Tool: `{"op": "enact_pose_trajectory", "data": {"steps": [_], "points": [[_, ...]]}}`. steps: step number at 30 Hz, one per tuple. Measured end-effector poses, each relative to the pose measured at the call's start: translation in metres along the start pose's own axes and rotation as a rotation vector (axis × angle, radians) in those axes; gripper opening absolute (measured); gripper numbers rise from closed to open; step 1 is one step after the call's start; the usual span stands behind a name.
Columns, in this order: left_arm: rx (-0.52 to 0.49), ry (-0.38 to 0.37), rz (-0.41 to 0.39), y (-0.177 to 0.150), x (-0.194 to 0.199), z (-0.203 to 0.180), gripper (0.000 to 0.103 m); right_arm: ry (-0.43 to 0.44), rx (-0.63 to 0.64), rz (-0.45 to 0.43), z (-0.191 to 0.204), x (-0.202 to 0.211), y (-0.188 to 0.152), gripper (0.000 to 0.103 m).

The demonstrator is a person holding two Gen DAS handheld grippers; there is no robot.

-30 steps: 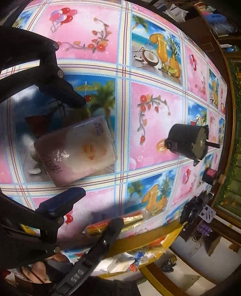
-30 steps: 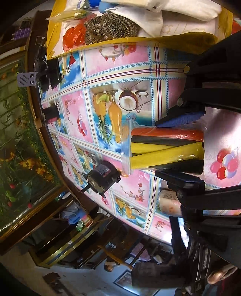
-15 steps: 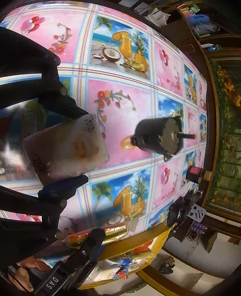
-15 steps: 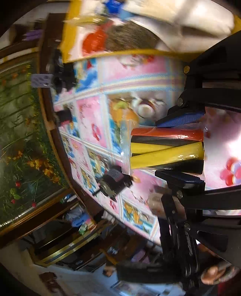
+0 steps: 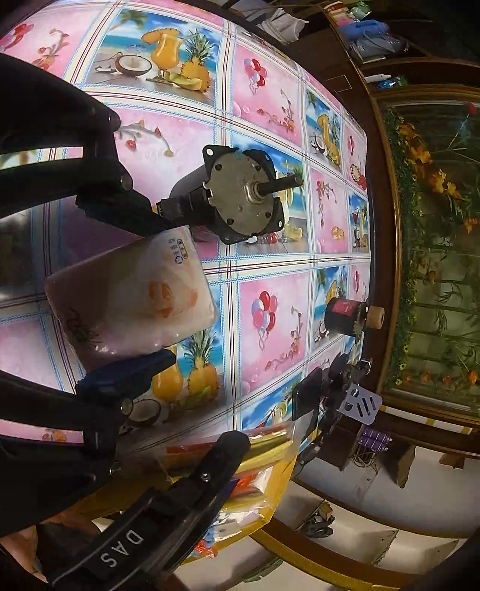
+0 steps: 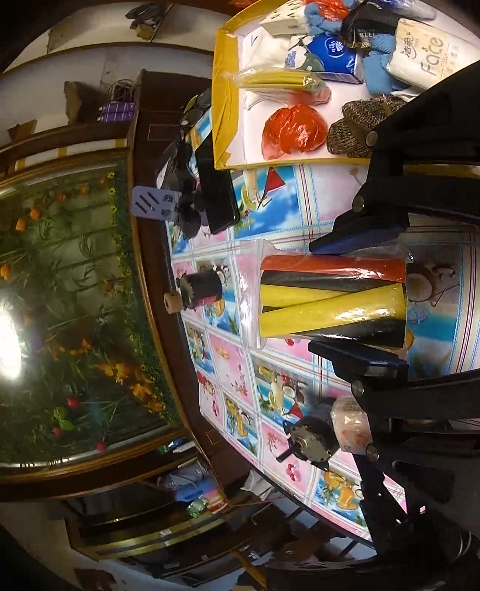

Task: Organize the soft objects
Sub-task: 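Grasp the pink tissue pack with the left tool while the right tool holds the stick bag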

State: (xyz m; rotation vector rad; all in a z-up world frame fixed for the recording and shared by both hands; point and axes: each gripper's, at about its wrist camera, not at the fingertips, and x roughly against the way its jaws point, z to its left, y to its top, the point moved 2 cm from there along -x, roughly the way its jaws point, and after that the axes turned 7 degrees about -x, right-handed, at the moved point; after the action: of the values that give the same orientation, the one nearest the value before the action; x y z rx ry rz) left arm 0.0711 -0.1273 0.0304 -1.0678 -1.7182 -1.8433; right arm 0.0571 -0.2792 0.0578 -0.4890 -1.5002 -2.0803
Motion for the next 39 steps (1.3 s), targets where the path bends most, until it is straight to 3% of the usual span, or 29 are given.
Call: {"op": "enact_pose_trajectory", "data": {"steps": [4,19,39], "points": [[-0.038,0.021,-0.037,0.001,0.006,-0.008,0.061,0.018,0.032,0.000,0.006,0.000,-0.006,0.049],[-0.071,0.031,-0.002,-0.004,-0.002,-0.016,0.061,0.021,0.018,0.016,0.002,-0.004,-0.008,0.049],[-0.098,0.081,-0.041,-0.006,0.004,-0.021,0.061,0.032,-0.014,0.019,-0.002,-0.001,-0.007,0.049]]}}
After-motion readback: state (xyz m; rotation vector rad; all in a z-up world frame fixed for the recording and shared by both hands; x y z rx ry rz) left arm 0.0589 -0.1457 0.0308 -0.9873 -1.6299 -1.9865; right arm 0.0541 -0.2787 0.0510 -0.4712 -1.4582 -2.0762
